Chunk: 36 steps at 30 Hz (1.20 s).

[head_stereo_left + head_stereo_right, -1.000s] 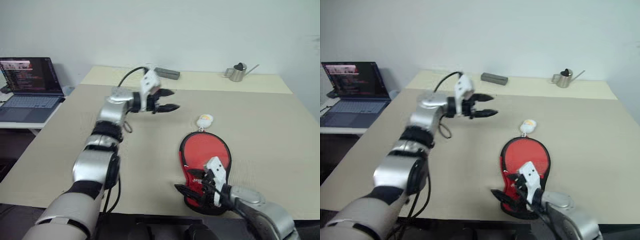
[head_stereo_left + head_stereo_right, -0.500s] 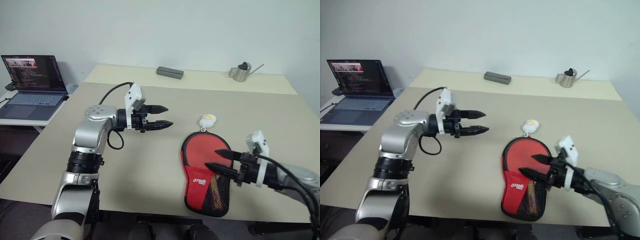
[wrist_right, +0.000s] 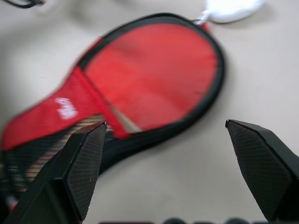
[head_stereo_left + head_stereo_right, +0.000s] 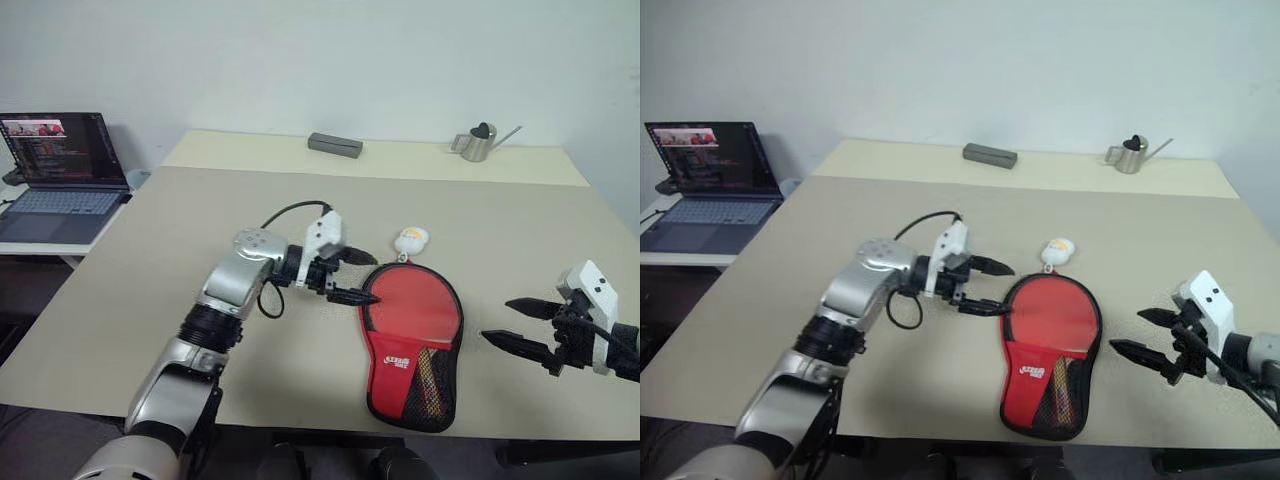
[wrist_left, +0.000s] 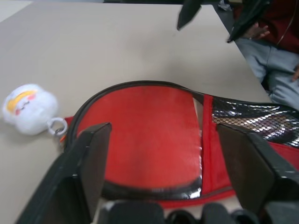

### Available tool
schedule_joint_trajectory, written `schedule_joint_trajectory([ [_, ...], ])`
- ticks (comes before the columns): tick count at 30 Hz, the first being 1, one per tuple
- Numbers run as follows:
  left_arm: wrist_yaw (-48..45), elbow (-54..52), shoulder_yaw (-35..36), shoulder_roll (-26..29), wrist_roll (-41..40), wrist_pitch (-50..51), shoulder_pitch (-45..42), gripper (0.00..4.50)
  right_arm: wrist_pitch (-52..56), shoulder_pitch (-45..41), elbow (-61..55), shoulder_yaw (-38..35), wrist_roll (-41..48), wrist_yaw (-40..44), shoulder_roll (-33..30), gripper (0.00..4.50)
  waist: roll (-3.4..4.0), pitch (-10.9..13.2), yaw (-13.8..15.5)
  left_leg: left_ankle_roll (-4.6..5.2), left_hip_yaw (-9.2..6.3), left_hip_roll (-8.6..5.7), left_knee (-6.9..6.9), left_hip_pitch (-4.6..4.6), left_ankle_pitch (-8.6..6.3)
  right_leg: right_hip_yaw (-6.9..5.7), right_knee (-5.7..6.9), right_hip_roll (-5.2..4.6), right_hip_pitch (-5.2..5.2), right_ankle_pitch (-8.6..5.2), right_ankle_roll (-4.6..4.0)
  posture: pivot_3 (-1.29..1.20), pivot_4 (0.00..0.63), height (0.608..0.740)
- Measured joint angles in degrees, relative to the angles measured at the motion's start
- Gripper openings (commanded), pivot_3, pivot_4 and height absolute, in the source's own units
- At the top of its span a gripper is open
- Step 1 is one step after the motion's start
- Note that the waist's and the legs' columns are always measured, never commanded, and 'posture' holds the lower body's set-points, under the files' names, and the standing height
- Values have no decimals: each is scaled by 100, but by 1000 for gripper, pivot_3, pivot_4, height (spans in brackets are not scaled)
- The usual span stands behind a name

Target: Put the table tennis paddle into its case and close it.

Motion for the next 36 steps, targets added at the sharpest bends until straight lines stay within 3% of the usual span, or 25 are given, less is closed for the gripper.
schedule_joint_trajectory([
  [9, 199, 1250, -582, -876, 581, -1155, -133, 3775, 22, -441, -1, 3, 69, -207, 235, 4500, 0, 2, 1, 0, 1, -3, 0, -1, 0, 1, -1, 1, 0, 1, -1, 0, 150, 740],
  [16, 845, 2785, -599, -1453, 1021, -1813, -326, 3775, 66, -987, 280, 10, 70, -402, 262, 4500, 1, 2, -3, 1, 1, -3, -1, 0, -1, 2, 0, 1, -1, 1, -1, 0, 150, 740],
  [22, 1150, 3468, -478, -1706, 1120, -2383, -497, 3775, 173, -2661, 979, 834, -13, -781, 710, 4500, 14, -5, -32, 2, 6, -4, -1, 9, 0, 10, 0, 1, 3, 2, 0, 0, 150, 740],
  [28, 1227, 3522, -426, -1810, 1150, -2584, -423, 3775, 450, -4993, 2919, 2140, -720, -1511, 2049, 4500, 23, -10, 5, 2, 6, 1, -7, 5, 0, 3, 2, 4, -4, 1, -4, 0, 150, 740],
  [36, 1248, 3283, -415, -1788, 1166, -2614, -246, 3775, -661, -6181, 6007, 3040, -2281, -1601, 2805, 4500, 25, -10, 31, 3, 9, 0, -6, 0, 0, 0, 4, 0, -9, 1, -6, 0, 150, 740],
])
